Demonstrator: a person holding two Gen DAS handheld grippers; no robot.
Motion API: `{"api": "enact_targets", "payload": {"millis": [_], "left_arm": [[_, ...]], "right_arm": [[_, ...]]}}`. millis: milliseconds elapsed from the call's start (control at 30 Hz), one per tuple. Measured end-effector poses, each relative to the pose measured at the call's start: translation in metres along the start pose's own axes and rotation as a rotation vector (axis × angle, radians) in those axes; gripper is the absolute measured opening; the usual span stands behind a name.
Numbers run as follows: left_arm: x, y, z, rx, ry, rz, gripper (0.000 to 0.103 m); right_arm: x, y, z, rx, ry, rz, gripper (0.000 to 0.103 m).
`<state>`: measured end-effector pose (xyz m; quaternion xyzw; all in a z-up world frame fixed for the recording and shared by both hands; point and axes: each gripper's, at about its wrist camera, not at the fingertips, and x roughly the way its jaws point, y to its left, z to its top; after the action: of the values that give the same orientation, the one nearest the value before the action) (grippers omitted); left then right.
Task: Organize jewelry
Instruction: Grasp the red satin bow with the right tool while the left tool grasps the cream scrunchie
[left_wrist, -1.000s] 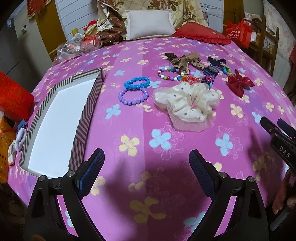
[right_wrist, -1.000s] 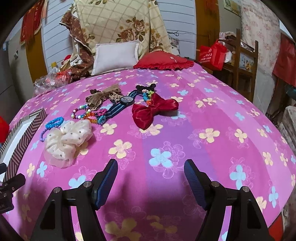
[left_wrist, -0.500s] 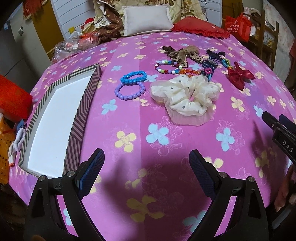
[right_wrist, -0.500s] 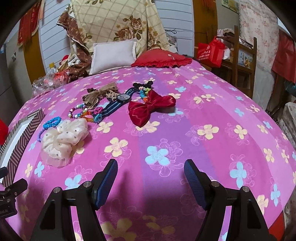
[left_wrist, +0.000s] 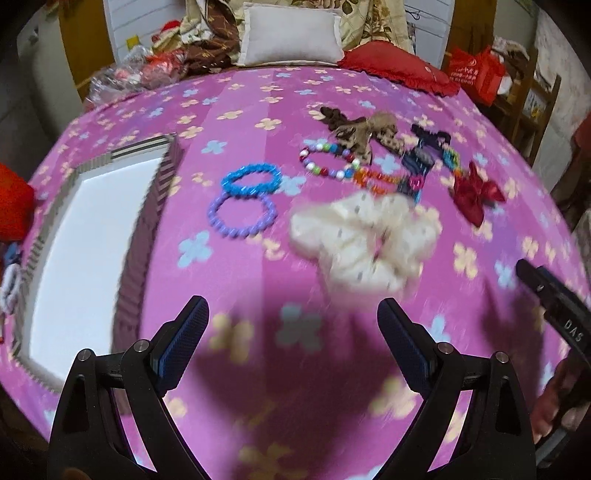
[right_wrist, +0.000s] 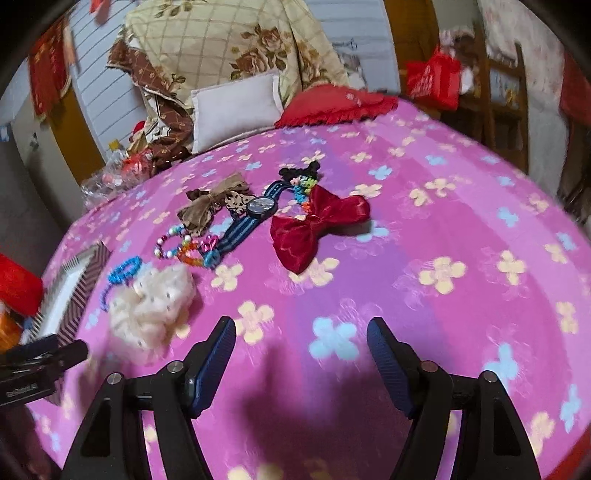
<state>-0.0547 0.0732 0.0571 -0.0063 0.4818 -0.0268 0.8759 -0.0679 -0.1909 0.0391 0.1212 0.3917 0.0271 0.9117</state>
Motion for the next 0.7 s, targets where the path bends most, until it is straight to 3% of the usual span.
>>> {"api": "enact_targets", "payload": {"millis": [200, 433, 600, 667, 700], "left_arm": [[0.034, -0.006, 0.035, -0.024, 0.069, -0.133, 0.093], [0.059, -0.019, 0.044, 0.021, 0.069, -0.250, 0.093], [0.073, -0.027, 0.043, 0.019, 0.094, -0.260, 0.093], [0.076, -0.031, 0.042, 0.027, 0.092, -0.233, 0.082], [0.075, -0.033, 0.042, 0.044, 0.078, -0.206, 0.055]], "right_arm": [[0.049, -0.013, 0.038, 0.045, 0.095, 0.014, 0.061], [0.085, -0.027, 0.070, 0.146, 0.130, 0.035, 0.061], [0.103, -0.020, 0.080, 0.156, 0.141, 0.007, 0.061], [0.106, -0.017, 0.083, 0.140, 0.133, -0.026, 0.058], [0.107, -0.016, 0.083, 0.137, 0.131, -0.037, 0.053]]}}
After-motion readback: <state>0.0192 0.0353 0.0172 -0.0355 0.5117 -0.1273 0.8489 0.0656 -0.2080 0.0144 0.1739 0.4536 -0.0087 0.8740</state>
